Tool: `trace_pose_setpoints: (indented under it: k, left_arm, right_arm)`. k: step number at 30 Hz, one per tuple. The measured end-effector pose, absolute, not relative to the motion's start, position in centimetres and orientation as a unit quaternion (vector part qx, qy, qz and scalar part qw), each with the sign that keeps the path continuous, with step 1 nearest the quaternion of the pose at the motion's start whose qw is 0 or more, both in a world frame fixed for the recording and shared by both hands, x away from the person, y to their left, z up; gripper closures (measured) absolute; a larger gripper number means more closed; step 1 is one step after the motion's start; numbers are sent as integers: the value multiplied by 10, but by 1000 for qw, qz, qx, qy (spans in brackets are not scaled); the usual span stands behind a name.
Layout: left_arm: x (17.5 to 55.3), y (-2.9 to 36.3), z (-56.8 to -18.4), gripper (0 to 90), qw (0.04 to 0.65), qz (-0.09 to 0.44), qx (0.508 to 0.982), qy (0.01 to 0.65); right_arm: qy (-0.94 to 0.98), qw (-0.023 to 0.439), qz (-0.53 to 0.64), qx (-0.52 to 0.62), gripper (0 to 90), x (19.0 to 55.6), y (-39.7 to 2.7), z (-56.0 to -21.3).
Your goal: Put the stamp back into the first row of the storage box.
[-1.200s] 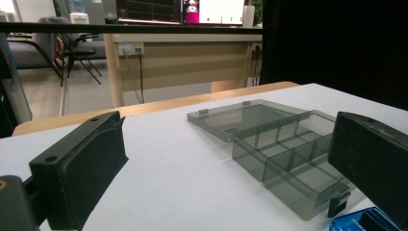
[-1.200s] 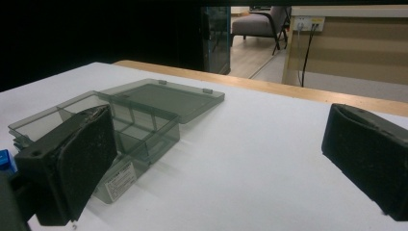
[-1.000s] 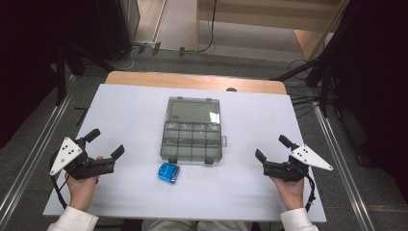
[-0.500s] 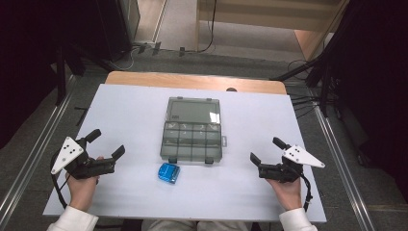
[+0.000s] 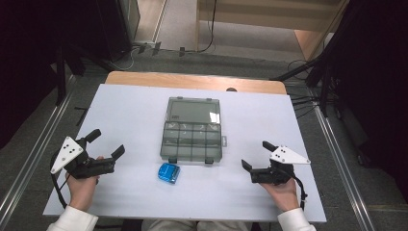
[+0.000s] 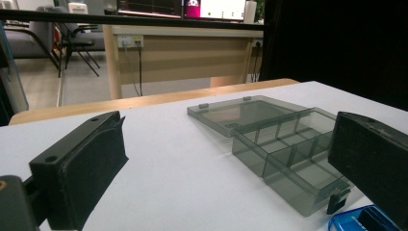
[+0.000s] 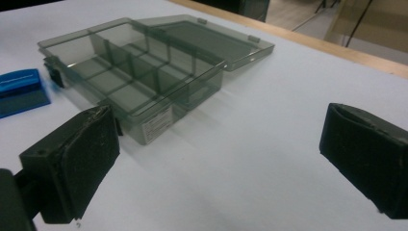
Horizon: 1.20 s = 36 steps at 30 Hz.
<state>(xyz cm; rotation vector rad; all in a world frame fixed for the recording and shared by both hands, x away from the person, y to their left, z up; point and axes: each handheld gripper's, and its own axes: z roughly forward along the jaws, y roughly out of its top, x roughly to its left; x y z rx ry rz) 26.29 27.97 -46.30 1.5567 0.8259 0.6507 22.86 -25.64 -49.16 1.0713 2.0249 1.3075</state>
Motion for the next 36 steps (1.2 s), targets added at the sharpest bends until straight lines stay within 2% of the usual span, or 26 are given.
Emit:
trace_pose_setpoints:
  k: [19,24,30,36]
  left_arm:
    - [264,279,-465,0,596,266,668,357]
    - [263,278,-465,0,586,277,676,352]
    - [261,277,-466,0,582,276,682,347]
    - [261,275,-466,0,579,276,686,344]
  right_arm:
    - [834,189,405,324,2,230,-217,-489]
    - [846,175,395,313,0,231,-208,-488]
    - [885,135,337,291,0,234,-188,-479]
    - [898,127,323,270,0,235,-171,-475]
